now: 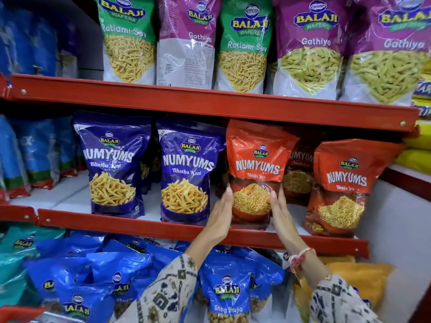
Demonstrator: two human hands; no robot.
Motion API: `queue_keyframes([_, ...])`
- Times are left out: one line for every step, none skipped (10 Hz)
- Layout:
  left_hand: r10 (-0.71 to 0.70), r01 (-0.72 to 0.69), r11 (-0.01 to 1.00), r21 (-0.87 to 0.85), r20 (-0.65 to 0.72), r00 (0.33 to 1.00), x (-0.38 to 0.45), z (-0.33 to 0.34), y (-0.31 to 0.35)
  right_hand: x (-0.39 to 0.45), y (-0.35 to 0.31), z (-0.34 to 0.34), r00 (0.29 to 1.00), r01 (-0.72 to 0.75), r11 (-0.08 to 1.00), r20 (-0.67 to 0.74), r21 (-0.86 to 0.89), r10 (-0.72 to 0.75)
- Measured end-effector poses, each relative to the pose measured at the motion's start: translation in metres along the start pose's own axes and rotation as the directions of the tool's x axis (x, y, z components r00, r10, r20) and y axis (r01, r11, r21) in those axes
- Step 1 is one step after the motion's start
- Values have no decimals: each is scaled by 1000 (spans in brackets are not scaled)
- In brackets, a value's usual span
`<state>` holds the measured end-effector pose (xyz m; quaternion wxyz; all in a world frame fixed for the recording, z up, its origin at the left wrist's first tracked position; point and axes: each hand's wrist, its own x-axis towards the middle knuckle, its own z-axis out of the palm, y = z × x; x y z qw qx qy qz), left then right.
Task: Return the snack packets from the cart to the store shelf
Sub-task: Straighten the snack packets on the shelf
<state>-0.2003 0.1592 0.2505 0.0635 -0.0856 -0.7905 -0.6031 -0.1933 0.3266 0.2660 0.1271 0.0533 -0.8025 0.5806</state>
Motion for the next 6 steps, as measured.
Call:
queue_keyframes([33, -35, 998, 60, 26, 999, -11, 0, 2, -14, -2, -8, 1000, 31, 999, -3, -39, -31])
queue_keyframes([27, -29, 995, 98, 30, 999, -20, 1, 7, -25, -5, -13, 999, 40, 997, -3, -65, -40])
queue_keyframes([10, -18, 994, 109, 78, 997, -25, 0, 10, -33, -8, -16, 999, 45, 996, 5, -78, -45])
queue_keyframes([30, -42, 987, 155, 77, 997, -35, -4, 22, -38, -17, -19, 998, 49, 995, -36, -83, -52])
queue_keyframes([210, -191, 951, 244, -52, 976, -42, -14, 45, -42, -41, -25, 975, 146, 982, -152, -122, -164])
queue_keyframes([499, -389, 839, 380, -253, 829, -46, -45, 82, -46, -97, -55, 881, 373, 925, -288, -64, -375])
